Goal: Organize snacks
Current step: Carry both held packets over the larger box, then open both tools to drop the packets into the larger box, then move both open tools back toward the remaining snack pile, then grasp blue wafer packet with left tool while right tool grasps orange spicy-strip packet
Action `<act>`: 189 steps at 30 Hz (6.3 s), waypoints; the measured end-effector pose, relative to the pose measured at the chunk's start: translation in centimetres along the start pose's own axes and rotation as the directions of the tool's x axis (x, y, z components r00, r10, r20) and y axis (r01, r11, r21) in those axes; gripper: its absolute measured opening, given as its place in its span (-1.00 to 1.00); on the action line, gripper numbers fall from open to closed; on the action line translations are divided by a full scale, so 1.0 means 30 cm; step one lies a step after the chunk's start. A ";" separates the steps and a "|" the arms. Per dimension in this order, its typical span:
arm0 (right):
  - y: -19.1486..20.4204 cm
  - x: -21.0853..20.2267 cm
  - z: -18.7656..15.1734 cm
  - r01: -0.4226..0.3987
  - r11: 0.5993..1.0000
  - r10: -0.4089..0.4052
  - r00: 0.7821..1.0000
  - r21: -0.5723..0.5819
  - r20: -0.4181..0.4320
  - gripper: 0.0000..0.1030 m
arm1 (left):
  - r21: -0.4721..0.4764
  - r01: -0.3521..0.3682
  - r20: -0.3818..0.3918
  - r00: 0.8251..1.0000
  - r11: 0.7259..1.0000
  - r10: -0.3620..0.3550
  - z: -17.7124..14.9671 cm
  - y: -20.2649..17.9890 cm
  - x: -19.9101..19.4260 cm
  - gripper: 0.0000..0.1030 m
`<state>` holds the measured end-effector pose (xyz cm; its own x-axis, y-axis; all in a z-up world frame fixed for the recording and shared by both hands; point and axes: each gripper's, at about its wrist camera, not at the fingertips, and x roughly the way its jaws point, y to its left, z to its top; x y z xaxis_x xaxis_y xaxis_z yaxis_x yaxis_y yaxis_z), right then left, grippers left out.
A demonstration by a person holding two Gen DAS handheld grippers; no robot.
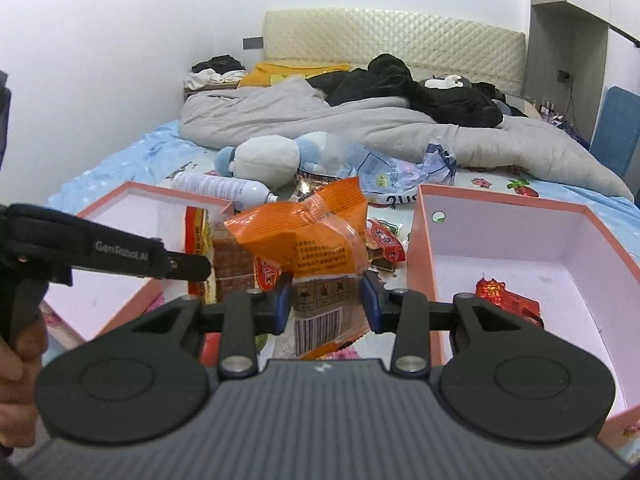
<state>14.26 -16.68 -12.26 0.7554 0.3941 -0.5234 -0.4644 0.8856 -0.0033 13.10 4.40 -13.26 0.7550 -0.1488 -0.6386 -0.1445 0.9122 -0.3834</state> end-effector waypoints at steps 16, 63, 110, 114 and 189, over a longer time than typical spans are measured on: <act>-0.130 -0.190 -0.061 0.065 0.993 -0.068 0.997 0.102 0.028 -0.23 | 0.070 0.043 0.043 0.998 0.997 -0.046 -0.028 -0.188 -0.152 -1.00; -0.711 0.091 -0.144 0.313 0.903 -0.232 0.932 0.295 -0.278 -0.13 | 0.355 0.177 -0.212 0.972 0.918 -0.105 0.116 -0.744 0.482 -0.99; -0.228 -0.173 -0.125 0.012 0.963 -0.021 0.999 0.270 0.029 0.32 | 0.179 -0.036 0.093 0.996 0.983 0.019 -0.041 -0.245 -0.136 -0.98; -0.175 -0.185 -0.153 0.005 0.963 -0.014 0.999 0.269 0.034 0.32 | 0.184 -0.057 0.068 0.997 0.981 0.045 -0.088 -0.195 -0.153 -0.97; 0.088 0.711 -0.072 0.028 0.996 -0.013 0.983 0.079 -0.184 -0.09 | -0.178 -0.075 0.003 0.997 0.981 0.076 0.149 0.381 0.581 -0.33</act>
<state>28.15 -6.47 -25.28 0.6631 0.3306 -0.6716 -0.4053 0.9129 0.0493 27.48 13.93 -25.78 0.7439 -0.0774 -0.6638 -0.3121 0.8381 -0.4474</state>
